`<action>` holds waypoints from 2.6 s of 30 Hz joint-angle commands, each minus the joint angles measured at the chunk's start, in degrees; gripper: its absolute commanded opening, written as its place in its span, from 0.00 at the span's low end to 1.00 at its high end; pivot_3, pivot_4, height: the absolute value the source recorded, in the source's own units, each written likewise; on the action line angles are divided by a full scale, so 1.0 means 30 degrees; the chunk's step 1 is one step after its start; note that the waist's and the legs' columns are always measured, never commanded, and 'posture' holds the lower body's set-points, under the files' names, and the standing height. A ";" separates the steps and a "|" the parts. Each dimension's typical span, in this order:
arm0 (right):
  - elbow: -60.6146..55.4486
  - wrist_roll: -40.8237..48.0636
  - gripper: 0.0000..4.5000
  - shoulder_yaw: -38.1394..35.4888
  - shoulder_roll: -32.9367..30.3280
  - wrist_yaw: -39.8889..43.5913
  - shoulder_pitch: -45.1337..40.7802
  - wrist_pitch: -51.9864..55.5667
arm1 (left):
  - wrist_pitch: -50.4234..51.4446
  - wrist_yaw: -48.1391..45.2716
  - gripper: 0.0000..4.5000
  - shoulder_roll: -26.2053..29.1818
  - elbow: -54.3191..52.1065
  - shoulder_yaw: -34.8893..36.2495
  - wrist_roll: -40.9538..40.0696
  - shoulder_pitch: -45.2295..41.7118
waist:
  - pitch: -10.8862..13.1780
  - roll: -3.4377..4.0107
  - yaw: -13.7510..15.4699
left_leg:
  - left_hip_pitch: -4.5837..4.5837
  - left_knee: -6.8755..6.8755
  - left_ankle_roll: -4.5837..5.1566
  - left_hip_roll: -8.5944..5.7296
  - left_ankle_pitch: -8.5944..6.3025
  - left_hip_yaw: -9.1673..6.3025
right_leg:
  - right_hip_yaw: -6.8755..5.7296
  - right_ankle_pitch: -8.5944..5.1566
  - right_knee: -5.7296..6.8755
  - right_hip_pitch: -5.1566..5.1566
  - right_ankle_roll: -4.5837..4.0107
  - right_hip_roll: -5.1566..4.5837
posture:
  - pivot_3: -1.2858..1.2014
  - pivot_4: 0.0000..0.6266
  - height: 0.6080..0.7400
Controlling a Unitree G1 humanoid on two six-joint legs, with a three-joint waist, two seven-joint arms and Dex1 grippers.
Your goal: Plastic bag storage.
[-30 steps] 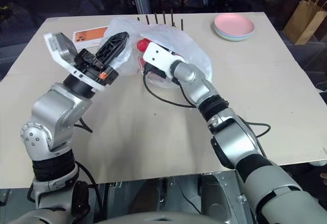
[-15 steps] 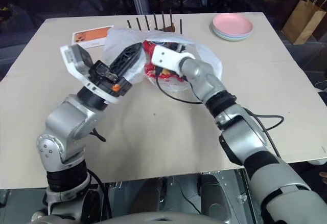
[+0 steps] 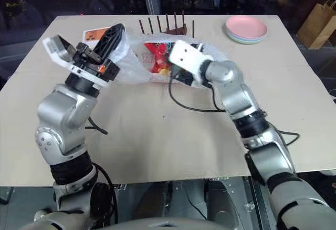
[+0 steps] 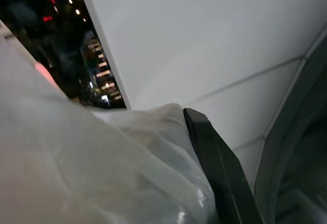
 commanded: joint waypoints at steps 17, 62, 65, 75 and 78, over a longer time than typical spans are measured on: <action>-1.1841 0.1289 0.99 -0.4962 -0.1283 -0.2940 0.5182 1.1873 | 0.2202 -0.1055 0.00 0.0009 0.1948 0.1348 -0.0238 -0.1283 | -0.0013 -0.0021 -0.0222 | 0.0021 0.0002 -0.0002 0.0004 0.0000 -0.0007 | -0.0006 -0.0005 0.0007 0.0021 0.0002 0.0000 | 0.52 0.24 1.00; -1.7153 2.0913 0.01 -1.4632 -0.4812 -0.5978 0.9737 1.6566 | 0.4898 -1.5399 0.00 0.8213 0.1088 -0.3686 1.7758 0.1405 | 0.0131 0.0005 -0.0712 | -0.0312 -0.0230 -0.0032 -0.0008 0.0012 0.0227 | 0.0034 -0.0108 -0.0042 -0.0382 0.0020 -0.0127 | 0.52 0.24 1.00; -1.7775 1.7674 0.01 -1.1370 -0.6176 -0.5646 1.3846 1.3228 | 0.2937 -1.6557 0.00 0.8126 0.0662 -0.4930 2.0686 0.3812 | 0.0133 -0.0003 -0.0705 | -0.0218 -0.0061 0.0053 -0.0007 -0.0027 0.0249 | 0.0069 -0.0124 0.0100 -0.0312 0.0022 -0.0099 | 0.52 0.24 1.00; -1.5208 1.1857 0.14 -0.9886 -0.7870 -0.3550 2.1498 0.4232 | -0.3533 -2.0358 0.12 0.8340 0.0969 -0.6282 2.7208 0.8675 | 0.0074 -0.0067 -0.0744 | 0.0278 -0.0026 -0.0031 0.0096 -0.0091 0.0346 | 0.0056 -0.0149 -0.0155 0.0244 0.0027 -0.0125 | 0.52 0.24 1.00; -1.4592 1.0997 0.43 -1.0222 -0.8247 -0.2488 2.2727 0.2217 | -0.3781 -2.0622 0.40 0.7905 0.0789 -0.5277 2.6657 0.9139 | 0.0064 -0.0076 -0.0603 | 0.0271 -0.0043 0.0121 0.0089 -0.0095 0.0353 | 0.0068 -0.0130 -0.0143 0.0240 0.0059 -0.0106 | 0.52 0.24 1.00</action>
